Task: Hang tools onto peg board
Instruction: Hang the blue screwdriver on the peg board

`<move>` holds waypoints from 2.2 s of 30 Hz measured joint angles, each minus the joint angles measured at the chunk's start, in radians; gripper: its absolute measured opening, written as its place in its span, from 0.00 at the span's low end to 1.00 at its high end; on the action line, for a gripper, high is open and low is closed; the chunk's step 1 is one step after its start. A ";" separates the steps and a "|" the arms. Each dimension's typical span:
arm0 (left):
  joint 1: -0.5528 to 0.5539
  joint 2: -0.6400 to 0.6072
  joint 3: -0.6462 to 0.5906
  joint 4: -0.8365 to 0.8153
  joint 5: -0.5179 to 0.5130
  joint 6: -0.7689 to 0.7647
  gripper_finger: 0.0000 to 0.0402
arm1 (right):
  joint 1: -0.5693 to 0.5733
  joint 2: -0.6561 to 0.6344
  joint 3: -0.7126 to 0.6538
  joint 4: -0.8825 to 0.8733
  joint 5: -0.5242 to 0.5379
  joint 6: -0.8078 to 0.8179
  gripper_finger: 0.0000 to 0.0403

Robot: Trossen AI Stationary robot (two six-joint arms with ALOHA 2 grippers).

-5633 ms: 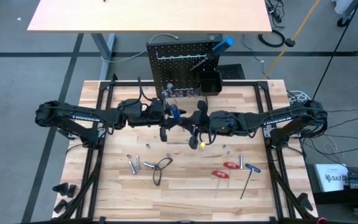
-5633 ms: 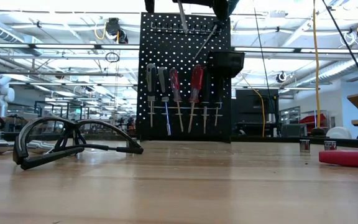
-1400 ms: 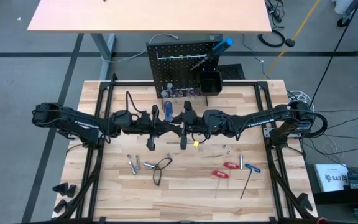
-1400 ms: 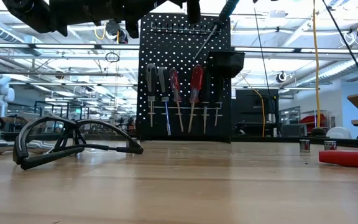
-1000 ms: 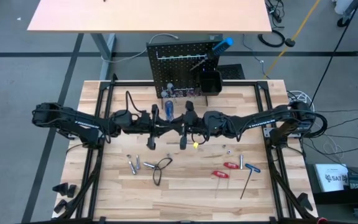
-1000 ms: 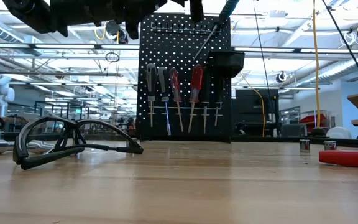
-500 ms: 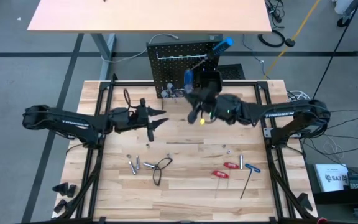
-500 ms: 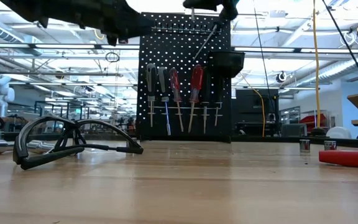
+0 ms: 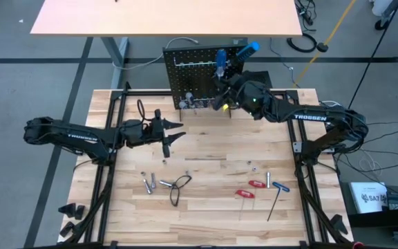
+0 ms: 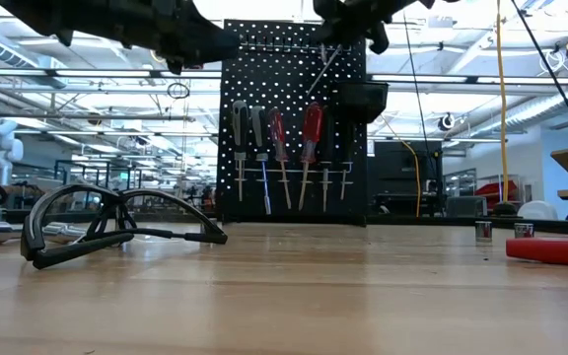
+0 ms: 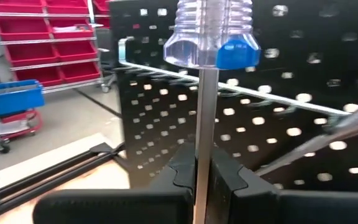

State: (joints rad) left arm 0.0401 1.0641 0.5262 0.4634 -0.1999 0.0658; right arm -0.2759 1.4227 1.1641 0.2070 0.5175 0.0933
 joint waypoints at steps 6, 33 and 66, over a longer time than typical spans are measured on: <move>0.001 0.000 0.000 0.005 0.000 0.003 0.39 | -0.047 0.008 0.001 0.017 -0.021 0.018 0.01; 0.000 0.000 -0.001 0.014 0.001 -0.004 0.39 | -0.132 0.082 0.001 0.070 -0.044 0.038 0.01; -0.001 0.000 -0.001 0.014 0.014 -0.007 0.39 | -0.085 0.088 0.002 -0.027 -0.019 -0.026 0.45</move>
State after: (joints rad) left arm 0.0391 1.0641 0.5255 0.4774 -0.1860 0.0589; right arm -0.3607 1.5105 1.1656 0.1803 0.4989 0.0672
